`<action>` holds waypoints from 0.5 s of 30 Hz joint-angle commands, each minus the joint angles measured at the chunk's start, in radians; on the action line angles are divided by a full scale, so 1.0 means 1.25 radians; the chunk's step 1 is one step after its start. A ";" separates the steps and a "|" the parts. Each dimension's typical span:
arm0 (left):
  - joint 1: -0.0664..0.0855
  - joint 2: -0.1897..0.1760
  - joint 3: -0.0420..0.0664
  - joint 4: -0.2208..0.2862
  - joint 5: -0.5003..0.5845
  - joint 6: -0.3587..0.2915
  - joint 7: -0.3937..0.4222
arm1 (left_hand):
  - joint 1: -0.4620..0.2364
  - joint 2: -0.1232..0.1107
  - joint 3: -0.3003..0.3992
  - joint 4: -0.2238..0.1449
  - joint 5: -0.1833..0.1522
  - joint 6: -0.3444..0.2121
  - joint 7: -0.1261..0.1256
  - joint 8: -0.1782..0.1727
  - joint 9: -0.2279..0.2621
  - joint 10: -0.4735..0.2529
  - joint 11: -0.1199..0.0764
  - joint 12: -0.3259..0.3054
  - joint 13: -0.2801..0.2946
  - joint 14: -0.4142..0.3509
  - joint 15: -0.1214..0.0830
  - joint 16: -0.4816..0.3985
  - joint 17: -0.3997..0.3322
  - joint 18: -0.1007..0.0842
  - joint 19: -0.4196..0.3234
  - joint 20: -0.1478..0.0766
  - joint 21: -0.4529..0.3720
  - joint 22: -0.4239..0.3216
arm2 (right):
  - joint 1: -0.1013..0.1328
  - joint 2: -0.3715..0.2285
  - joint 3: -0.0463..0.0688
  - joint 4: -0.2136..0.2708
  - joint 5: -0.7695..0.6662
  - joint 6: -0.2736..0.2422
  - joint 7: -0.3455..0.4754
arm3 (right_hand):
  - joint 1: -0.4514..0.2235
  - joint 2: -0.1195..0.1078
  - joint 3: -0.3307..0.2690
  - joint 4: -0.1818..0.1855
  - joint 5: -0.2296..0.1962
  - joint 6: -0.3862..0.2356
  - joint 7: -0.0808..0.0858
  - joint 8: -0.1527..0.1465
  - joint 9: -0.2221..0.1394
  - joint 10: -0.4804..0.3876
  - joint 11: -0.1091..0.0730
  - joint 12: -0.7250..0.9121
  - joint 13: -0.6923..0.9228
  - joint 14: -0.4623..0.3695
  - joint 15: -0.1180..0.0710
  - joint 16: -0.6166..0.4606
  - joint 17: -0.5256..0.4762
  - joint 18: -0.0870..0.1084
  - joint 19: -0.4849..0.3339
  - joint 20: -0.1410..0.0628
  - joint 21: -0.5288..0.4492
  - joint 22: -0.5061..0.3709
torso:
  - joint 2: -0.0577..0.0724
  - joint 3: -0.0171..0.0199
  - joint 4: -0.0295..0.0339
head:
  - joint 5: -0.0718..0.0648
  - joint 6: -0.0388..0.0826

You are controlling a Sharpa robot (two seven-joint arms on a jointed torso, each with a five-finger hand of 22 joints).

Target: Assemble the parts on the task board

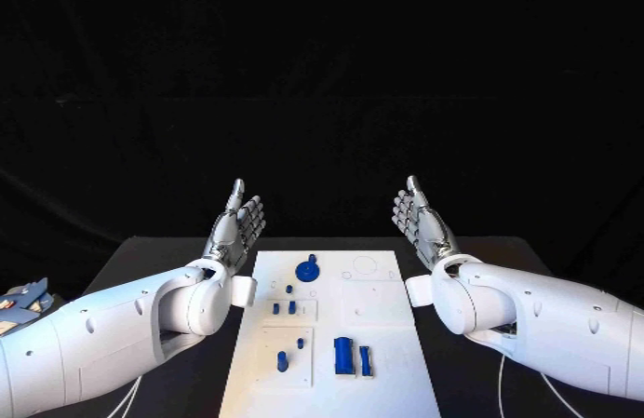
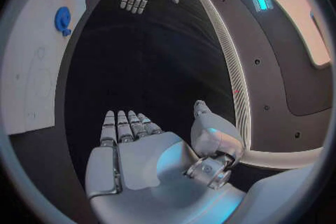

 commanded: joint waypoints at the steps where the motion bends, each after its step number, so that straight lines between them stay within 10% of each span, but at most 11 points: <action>1: -0.001 -0.001 0.001 0.041 -0.020 -0.170 0.016 | -0.149 0.007 -0.021 -0.004 -0.010 -0.031 -0.006 -0.014 -0.008 -0.036 -0.008 -0.009 -0.003 -0.031 -0.006 -0.015 -0.004 -0.017 -0.028 -0.011 -0.010 -0.007 | -0.009 -0.009 0.008 0.038 0.058 -0.121 0.052 | -0.116 0.005 -0.022 -0.003 -0.009 -0.033 -0.007 -0.010 -0.017 -0.037 -0.007 -0.010 -0.007 -0.039 -0.004 -0.012 -0.013 -0.016 -0.036 -0.010 -0.007 -0.025 | -0.004 0.0014 0.0071 | -0.001 0.004; 15: -0.004 -0.006 0.003 0.127 -0.031 -0.318 0.024 | -0.149 0.007 -0.021 -0.004 -0.010 -0.031 -0.006 -0.014 -0.008 -0.036 -0.008 -0.009 -0.003 -0.031 -0.006 -0.015 -0.004 -0.017 -0.028 -0.011 -0.010 -0.007 | -0.018 -0.018 0.020 0.080 0.076 -0.161 0.064 | -0.116 0.005 -0.022 -0.003 -0.009 -0.033 -0.007 -0.010 -0.017 -0.037 -0.007 -0.010 -0.007 -0.039 -0.004 -0.012 -0.013 -0.016 -0.036 -0.010 -0.007 -0.025 | -0.004 0.0014 0.0071 | -0.001 0.004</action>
